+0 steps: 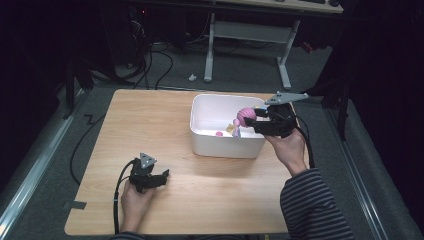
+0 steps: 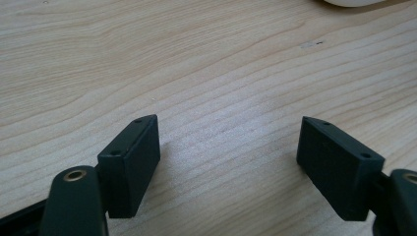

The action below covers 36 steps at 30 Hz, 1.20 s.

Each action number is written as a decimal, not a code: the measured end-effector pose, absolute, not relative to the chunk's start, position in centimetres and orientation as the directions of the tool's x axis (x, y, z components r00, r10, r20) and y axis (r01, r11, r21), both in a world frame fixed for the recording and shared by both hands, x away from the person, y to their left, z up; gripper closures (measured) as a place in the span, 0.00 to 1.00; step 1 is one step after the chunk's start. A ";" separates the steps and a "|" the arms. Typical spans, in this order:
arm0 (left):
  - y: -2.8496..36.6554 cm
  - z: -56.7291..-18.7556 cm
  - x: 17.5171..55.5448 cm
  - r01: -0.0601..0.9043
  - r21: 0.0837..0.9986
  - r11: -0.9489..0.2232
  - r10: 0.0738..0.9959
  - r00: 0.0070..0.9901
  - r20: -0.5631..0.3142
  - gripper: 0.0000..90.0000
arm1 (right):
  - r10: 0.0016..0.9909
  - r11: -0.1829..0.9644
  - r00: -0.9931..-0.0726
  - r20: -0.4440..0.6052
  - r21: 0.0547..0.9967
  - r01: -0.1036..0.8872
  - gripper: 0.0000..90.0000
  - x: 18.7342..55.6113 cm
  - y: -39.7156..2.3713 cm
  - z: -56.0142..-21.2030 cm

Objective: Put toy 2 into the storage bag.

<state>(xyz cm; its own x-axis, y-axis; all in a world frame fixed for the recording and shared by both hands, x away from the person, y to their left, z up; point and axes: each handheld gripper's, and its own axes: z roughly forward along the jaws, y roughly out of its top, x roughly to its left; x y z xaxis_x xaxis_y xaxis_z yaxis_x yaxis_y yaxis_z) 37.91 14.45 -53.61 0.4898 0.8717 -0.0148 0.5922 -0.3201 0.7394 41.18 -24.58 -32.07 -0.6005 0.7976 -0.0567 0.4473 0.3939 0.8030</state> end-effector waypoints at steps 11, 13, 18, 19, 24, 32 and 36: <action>14.5 -53.6 37.9 0.592 0.740 -0.320 0.872 0.490 -0.015 0.27 | 0.816 0.393 -0.577 -0.039 0.769 0.504 0.55 43.3 -23.0 -34.2; 14.4 -53.6 37.9 0.592 0.740 -0.319 0.872 0.489 -0.016 0.27 | 0.819 0.392 -0.572 -0.033 0.760 0.518 0.55 43.6 -22.8 -34.7; 14.5 -53.6 37.9 0.592 0.739 -0.322 0.871 0.491 -0.014 0.27 | 0.819 0.389 -0.573 -0.009 0.744 0.544 0.55 43.9 -22.8 -35.9; 14.5 -53.6 37.9 0.592 0.739 -0.322 0.871 0.491 -0.014 0.27 | 0.819 0.389 -0.573 -0.009 0.744 0.544 0.55 43.9 -22.8 -35.9; 14.5 -53.6 37.9 0.592 0.738 -0.322 0.871 0.491 -0.014 0.27 | 0.812 0.402 -0.584 0.003 0.722 0.563 0.55 43.7 -23.0 -36.7; 14.4 -53.6 37.9 0.592 0.740 -0.319 0.872 0.489 -0.016 0.27 | 0.804 0.396 -0.594 0.030 0.718 0.573 0.47 43.7 -23.3 -36.9; 14.5 -53.6 37.9 0.592 0.738 -0.323 0.871 0.492 -0.013 0.27 | 0.816 0.385 -0.578 0.005 0.741 0.550 0.43 43.2 -23.8 -36.4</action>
